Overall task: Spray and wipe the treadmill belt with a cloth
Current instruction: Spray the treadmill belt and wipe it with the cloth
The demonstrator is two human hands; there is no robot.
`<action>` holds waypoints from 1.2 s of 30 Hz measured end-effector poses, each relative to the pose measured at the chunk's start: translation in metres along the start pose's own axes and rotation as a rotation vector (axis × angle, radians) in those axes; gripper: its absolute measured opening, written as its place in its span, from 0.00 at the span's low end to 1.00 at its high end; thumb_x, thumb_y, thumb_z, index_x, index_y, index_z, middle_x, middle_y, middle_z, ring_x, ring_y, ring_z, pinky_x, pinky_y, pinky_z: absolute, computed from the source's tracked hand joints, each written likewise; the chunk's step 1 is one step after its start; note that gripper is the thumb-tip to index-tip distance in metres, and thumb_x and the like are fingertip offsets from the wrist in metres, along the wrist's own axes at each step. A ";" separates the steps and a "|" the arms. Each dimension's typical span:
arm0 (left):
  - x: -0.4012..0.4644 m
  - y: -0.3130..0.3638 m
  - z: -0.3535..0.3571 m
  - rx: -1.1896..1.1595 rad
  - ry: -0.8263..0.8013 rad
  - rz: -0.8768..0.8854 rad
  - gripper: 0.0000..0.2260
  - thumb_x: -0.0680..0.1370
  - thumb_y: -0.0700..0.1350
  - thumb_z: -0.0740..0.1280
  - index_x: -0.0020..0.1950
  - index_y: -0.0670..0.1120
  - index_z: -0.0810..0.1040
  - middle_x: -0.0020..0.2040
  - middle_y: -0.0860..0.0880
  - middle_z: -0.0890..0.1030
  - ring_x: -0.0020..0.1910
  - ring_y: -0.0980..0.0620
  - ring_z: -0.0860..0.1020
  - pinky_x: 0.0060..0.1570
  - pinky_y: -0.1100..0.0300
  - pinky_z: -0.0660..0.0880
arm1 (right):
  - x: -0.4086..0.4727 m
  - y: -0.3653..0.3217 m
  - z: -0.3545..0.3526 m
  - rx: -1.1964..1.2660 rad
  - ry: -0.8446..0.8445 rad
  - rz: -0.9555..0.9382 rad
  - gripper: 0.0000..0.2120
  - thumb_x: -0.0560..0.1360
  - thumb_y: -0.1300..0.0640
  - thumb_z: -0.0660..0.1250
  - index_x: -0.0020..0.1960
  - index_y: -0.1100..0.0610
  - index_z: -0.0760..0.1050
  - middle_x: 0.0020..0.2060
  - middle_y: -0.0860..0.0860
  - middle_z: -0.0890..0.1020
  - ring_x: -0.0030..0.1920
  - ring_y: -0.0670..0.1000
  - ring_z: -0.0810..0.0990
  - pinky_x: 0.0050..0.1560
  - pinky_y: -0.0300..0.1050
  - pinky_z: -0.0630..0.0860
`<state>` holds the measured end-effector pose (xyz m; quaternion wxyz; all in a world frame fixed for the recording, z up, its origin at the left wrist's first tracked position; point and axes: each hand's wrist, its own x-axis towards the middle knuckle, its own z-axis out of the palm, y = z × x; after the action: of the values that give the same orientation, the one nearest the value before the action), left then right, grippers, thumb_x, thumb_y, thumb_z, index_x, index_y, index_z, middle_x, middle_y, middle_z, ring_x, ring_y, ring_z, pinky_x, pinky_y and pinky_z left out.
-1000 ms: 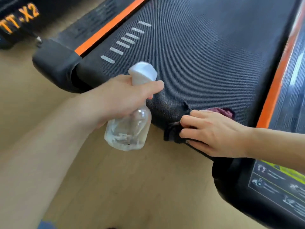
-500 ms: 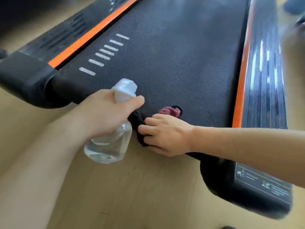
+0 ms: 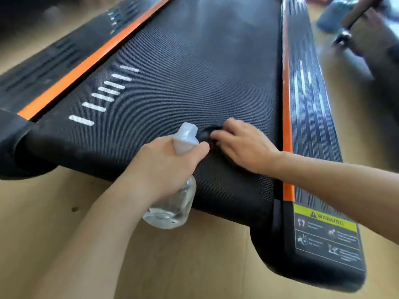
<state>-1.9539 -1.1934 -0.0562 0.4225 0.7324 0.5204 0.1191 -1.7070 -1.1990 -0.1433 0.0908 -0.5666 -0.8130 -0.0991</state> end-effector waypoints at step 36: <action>-0.011 -0.081 -0.058 -0.146 0.267 -0.405 0.17 0.76 0.50 0.68 0.50 0.35 0.81 0.50 0.38 0.84 0.42 0.45 0.76 0.43 0.53 0.72 | 0.000 -0.112 0.008 0.010 0.071 0.319 0.09 0.77 0.48 0.57 0.44 0.53 0.67 0.36 0.49 0.74 0.29 0.56 0.76 0.24 0.45 0.66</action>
<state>-2.0483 -1.1662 -0.0775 0.4170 0.5588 0.6976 0.1649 -1.8131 -1.2345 -0.1573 0.1367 -0.6840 -0.7096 -0.0992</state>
